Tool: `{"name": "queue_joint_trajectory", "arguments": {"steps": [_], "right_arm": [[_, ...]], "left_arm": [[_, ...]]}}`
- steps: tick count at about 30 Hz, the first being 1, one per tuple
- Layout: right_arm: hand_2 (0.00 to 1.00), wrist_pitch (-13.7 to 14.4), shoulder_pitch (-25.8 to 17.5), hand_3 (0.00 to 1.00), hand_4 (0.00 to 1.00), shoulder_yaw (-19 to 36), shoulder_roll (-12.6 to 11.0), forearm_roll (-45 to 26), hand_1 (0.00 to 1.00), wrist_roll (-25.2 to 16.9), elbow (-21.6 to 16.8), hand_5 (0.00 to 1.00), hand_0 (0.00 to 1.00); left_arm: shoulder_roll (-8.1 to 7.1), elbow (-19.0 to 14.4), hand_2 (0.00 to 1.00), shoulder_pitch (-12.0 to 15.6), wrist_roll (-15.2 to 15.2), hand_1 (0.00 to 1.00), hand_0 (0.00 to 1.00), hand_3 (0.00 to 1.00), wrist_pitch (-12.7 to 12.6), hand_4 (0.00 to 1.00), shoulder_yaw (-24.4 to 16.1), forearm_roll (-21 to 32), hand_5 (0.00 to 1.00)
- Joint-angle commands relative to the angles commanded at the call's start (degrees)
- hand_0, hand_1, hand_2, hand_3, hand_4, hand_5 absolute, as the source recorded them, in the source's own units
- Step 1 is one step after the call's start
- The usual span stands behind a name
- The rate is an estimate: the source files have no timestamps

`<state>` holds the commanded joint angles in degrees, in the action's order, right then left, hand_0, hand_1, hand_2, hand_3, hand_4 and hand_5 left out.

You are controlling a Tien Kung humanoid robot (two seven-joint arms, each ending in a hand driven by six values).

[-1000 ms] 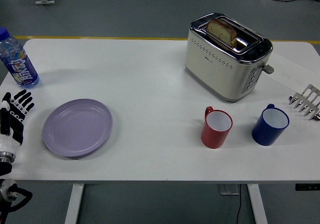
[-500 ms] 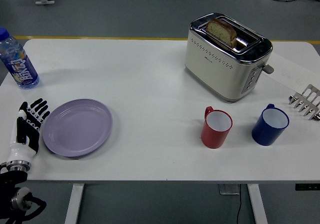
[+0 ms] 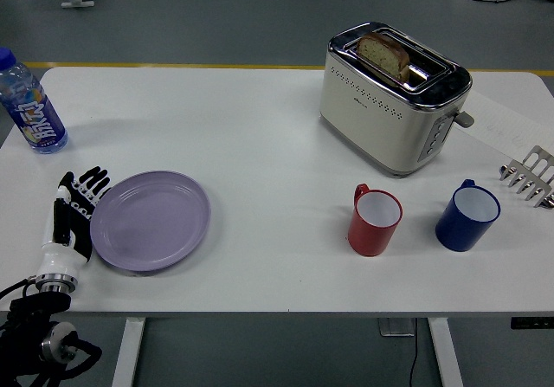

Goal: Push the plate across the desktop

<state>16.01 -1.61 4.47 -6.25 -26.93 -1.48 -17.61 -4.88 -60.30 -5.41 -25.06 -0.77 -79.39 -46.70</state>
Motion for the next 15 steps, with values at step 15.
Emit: {"name": "queue_joint_trajectory", "arguments": {"steps": [15], "right_arm": [[0.662,0.0,0.0,0.588,0.296,-0.1,-0.1,0.1,0.544,-0.1,0.1,0.442,0.561]], "left_arm": [[1.23,-4.4,0.775,0.4,0.1,0.817,0.782,0.665,0.2,0.502,7.5,3.9,0.998]]}}
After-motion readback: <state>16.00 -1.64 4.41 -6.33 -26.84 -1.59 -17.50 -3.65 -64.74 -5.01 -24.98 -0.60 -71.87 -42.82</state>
